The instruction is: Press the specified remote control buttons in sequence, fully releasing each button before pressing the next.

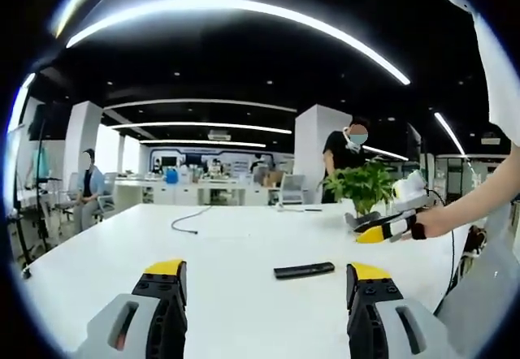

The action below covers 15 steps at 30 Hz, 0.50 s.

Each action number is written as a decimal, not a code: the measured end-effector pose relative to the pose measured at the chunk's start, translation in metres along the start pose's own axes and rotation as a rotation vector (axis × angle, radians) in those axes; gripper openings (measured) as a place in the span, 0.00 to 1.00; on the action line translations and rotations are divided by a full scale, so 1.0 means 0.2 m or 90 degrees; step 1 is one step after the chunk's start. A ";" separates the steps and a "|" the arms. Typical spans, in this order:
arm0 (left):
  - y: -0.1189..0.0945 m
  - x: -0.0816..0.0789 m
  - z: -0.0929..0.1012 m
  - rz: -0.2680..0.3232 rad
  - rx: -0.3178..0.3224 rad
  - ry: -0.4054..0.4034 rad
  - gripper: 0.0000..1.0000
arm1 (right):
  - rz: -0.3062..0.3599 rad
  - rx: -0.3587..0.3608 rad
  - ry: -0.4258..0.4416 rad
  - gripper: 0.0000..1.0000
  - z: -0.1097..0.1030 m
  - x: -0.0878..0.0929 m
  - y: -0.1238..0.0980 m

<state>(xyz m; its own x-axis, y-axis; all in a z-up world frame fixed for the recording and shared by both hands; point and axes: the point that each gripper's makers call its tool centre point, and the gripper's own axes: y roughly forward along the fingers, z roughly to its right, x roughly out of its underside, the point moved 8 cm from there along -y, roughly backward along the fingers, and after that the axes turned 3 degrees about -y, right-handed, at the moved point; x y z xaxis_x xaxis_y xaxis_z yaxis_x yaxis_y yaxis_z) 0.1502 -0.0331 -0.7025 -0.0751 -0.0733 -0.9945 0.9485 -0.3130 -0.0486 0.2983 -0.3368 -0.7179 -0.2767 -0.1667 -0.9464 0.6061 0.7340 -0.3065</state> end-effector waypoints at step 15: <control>0.00 0.00 0.01 -0.007 0.007 0.009 0.83 | 0.032 0.080 0.011 0.99 -0.19 0.00 -0.30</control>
<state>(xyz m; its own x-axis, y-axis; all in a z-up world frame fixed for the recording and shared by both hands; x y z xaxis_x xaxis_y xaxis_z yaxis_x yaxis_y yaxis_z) 0.1486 -0.0354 -0.7029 -0.0815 -0.0567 -0.9951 0.9440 -0.3247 -0.0588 0.2334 -0.3553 -0.6956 -0.2551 -0.1201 -0.9594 0.7080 0.6526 -0.2699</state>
